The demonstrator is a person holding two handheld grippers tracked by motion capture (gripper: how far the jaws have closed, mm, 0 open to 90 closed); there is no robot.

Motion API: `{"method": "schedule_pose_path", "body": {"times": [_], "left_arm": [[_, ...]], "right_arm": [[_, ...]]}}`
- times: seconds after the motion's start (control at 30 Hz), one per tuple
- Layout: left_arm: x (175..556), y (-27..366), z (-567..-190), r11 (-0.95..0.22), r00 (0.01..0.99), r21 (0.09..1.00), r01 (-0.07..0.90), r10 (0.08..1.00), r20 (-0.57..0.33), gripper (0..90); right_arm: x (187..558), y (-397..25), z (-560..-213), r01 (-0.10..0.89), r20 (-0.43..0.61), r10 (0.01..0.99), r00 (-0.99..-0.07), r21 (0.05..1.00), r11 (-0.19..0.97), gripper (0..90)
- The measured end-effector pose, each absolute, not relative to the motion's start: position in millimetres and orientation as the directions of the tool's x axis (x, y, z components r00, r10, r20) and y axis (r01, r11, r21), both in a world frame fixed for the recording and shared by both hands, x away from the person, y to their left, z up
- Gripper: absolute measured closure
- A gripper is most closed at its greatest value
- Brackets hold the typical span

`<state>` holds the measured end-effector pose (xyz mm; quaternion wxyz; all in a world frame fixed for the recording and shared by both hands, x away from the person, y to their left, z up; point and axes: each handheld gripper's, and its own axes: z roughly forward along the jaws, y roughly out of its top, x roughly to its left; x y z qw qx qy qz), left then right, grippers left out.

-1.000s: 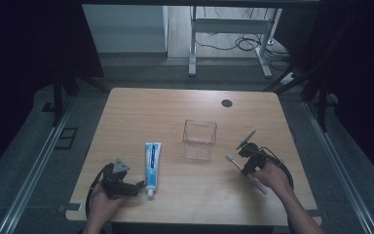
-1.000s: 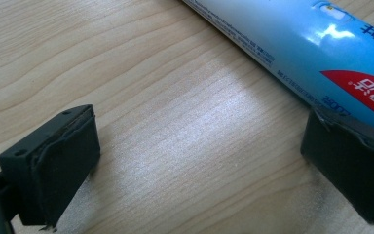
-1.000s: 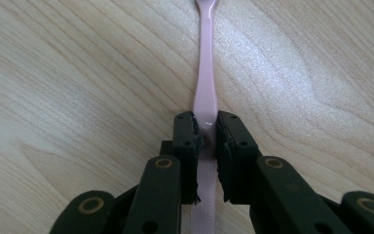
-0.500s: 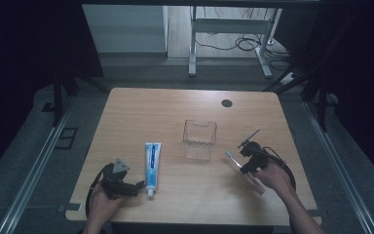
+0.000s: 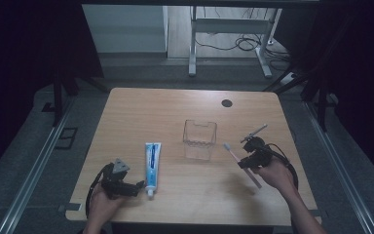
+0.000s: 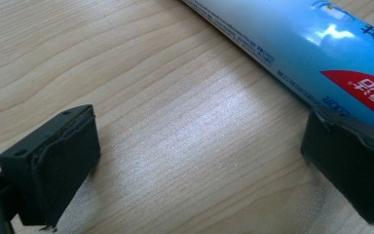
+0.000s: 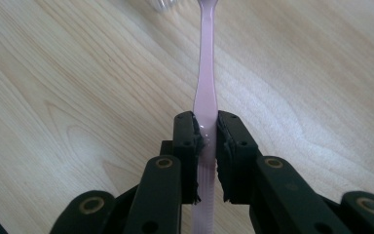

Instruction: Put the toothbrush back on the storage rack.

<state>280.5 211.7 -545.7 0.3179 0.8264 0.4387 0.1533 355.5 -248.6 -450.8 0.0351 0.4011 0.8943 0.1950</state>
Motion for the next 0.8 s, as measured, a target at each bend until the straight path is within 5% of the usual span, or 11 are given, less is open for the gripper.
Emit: {"method": "schedule_pose_path", "body": {"times": [0.8], "left_arm": [[281, 212, -546, -0.414, 0.569, 0.662, 0.625, 0.822, -0.024, 0.8]], "right_arm": [[352, -248, -415, 0.627, 0.104, 0.707, -0.7, 0.563, 0.538, 78.4]]}}
